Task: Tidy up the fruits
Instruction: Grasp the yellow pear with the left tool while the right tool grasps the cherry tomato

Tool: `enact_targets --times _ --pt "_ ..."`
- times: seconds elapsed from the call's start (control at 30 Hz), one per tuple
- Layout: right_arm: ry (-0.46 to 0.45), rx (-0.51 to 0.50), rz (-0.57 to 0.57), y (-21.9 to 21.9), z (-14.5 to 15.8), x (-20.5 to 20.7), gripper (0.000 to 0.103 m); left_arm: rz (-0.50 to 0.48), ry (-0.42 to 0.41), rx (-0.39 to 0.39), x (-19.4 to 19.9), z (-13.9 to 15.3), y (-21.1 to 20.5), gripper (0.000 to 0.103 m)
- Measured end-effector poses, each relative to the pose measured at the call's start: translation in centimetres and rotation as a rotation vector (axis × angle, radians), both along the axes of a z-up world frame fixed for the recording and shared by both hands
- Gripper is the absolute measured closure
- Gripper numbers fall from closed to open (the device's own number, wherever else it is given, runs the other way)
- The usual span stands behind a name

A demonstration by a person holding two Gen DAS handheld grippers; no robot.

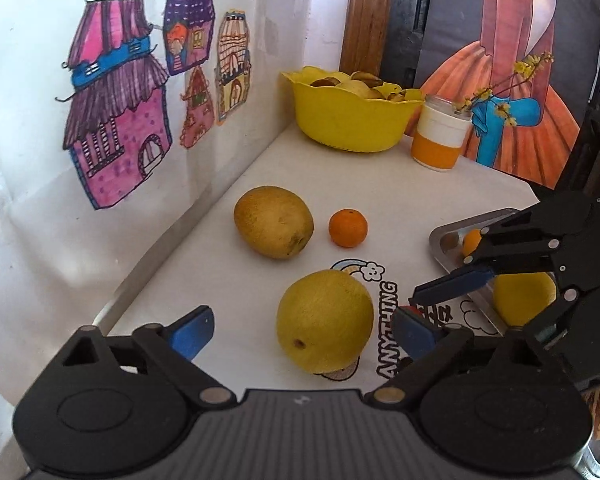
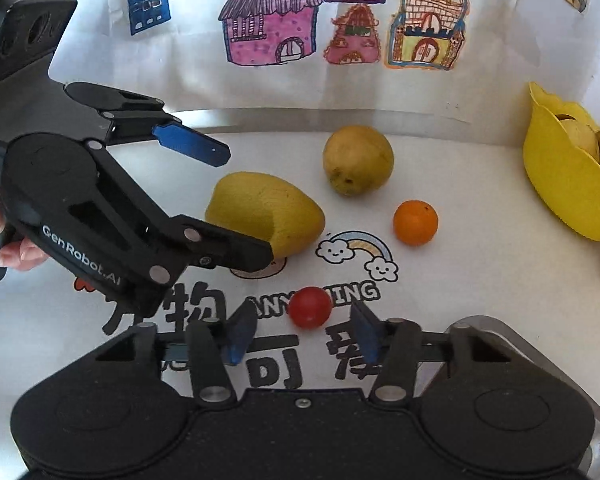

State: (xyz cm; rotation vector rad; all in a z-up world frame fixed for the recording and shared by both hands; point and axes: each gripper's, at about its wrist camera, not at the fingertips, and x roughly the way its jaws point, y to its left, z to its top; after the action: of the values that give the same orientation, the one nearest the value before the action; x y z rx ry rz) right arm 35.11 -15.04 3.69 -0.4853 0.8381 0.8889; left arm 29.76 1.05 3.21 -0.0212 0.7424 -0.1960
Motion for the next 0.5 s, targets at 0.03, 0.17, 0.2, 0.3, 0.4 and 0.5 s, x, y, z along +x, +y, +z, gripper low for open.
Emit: enact_targets --times 0.03,0.17,0.2,0.3,0.4,0.5 --pt "-0.003 0.002 0.002 -0.03 -0.05 -0.01 0.054 -0.003 0.002 0.0 0.11 -0.03 -0.1 0.009" --pt "-0.009 0.0 0.009 -0.02 -0.36 -0.11 0.057 -0.016 0.013 -0.001 0.35 -0.25 -0.43 0.014" --pt "-0.012 0.0 0.012 0.01 -0.37 -0.22 0.058 -0.02 0.016 -0.001 0.38 -0.32 -0.48 0.016" --pt "-0.005 0.012 0.008 -0.01 -0.39 -0.16 0.061 -0.029 0.021 -0.002 0.4 -0.46 -0.54 0.023" --pt "0.01 0.031 -0.011 -0.16 -0.35 -0.07 0.065 -0.026 0.031 -0.009 0.5 -0.55 -0.44 0.03" --pt "0.026 0.051 -0.027 -0.26 -0.37 0.04 0.068 -0.027 0.034 -0.019 0.47 -0.59 -0.38 0.036"
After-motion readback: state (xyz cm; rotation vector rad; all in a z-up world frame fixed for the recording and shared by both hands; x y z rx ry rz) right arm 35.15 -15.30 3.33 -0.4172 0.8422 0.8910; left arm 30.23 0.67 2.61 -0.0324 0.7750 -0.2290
